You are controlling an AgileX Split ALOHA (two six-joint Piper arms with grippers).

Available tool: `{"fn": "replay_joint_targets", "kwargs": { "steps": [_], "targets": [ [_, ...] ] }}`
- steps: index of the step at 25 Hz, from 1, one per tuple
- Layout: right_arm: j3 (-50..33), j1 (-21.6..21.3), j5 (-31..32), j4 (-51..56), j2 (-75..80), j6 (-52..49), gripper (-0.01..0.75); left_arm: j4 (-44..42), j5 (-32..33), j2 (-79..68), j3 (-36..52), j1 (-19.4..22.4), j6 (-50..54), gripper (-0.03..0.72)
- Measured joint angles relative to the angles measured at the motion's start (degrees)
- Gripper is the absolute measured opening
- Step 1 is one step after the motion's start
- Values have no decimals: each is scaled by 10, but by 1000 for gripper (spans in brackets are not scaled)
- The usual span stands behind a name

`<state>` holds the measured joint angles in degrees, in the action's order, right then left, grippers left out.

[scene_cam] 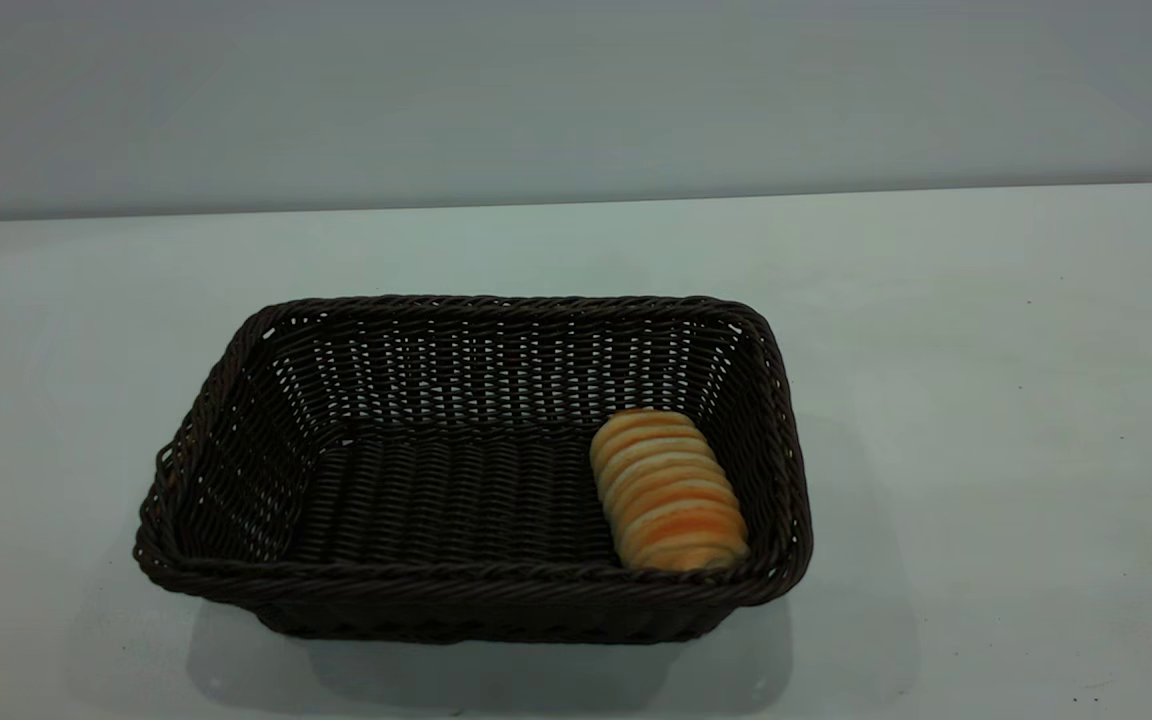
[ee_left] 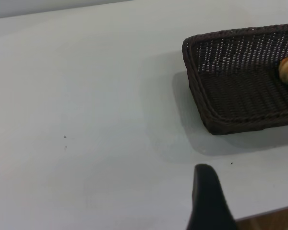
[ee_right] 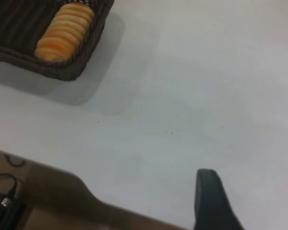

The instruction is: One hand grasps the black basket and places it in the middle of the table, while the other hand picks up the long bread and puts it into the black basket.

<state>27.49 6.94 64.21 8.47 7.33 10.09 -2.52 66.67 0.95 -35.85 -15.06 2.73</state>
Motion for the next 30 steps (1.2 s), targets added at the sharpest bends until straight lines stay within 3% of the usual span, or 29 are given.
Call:
{"fn": "replay_joint_targets", "kwargs": {
  "steps": [10, 18, 30],
  "targets": [
    [0, 0, 0, 0, 0, -1, 392, 0, -7, 0, 76, 0, -3, 486],
    [0, 0, 0, 0, 0, -2, 392, 2, -13, 0, 78, 0, -4, 437],
    [0, 0, 0, 3, 0, -2, 392, 1, -13, 0, 79, -1, -4, 435]
  ]
}}
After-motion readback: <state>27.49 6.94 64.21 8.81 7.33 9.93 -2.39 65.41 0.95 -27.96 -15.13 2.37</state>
